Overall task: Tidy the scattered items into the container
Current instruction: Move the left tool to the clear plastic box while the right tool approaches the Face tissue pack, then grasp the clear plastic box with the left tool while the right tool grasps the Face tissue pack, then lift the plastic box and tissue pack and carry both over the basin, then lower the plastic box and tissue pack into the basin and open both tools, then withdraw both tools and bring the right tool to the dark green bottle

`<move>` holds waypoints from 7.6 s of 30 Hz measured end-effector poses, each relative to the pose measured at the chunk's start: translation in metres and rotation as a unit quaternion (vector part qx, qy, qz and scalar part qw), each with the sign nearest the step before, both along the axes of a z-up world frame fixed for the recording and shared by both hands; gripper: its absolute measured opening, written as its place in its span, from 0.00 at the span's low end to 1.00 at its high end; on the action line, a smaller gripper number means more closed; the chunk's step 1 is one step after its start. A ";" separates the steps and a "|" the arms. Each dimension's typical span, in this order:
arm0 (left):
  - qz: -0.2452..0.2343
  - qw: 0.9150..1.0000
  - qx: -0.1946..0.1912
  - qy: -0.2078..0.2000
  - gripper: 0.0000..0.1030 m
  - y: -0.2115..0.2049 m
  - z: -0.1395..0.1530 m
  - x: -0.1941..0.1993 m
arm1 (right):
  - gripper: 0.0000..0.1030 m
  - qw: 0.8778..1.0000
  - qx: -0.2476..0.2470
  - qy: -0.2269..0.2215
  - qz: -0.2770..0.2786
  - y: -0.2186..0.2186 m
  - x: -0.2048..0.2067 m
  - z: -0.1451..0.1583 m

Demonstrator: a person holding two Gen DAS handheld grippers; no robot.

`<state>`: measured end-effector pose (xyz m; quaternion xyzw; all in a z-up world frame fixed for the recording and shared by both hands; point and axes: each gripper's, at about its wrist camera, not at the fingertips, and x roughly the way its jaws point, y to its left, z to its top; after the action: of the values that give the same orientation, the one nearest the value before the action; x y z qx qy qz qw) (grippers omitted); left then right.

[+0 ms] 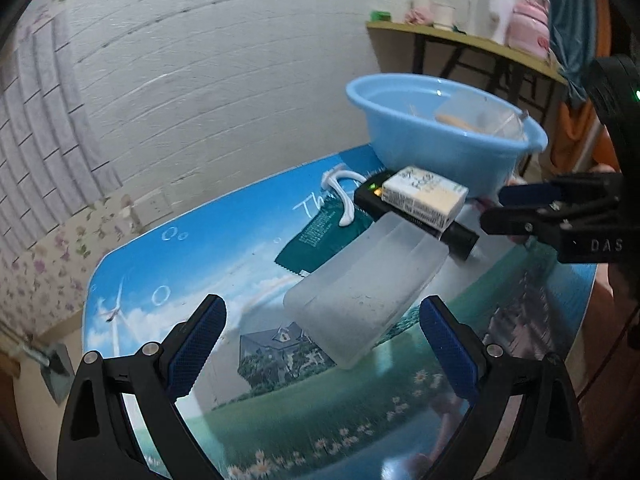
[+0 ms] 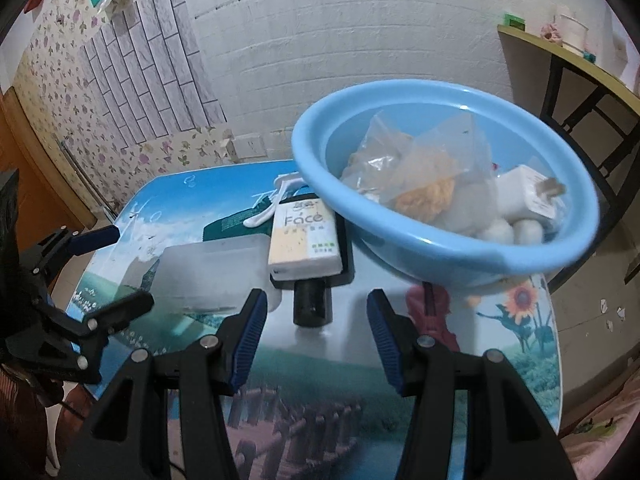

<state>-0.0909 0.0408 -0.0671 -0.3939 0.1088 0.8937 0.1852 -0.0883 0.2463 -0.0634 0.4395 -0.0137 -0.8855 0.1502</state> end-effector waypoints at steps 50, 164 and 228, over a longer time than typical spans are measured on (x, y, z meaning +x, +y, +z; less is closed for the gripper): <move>0.075 0.996 0.007 -0.057 0.68 0.000 -0.019 0.052 | 0.44 1.000 0.004 -0.013 -0.012 0.021 0.035 -0.015; -0.005 0.998 0.051 0.049 0.60 0.140 0.075 -0.083 | 0.43 0.988 -0.085 0.104 -0.075 0.152 -0.039 0.042; 0.072 0.995 0.064 0.038 0.82 0.003 0.054 0.061 | 0.54 0.997 -0.010 0.076 -0.033 0.044 0.047 0.036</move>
<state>-0.0296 0.0437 -0.0130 -0.3534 0.0297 0.9243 0.1409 -0.0414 0.2905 -0.0270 0.3688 -0.0259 -0.9205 0.1262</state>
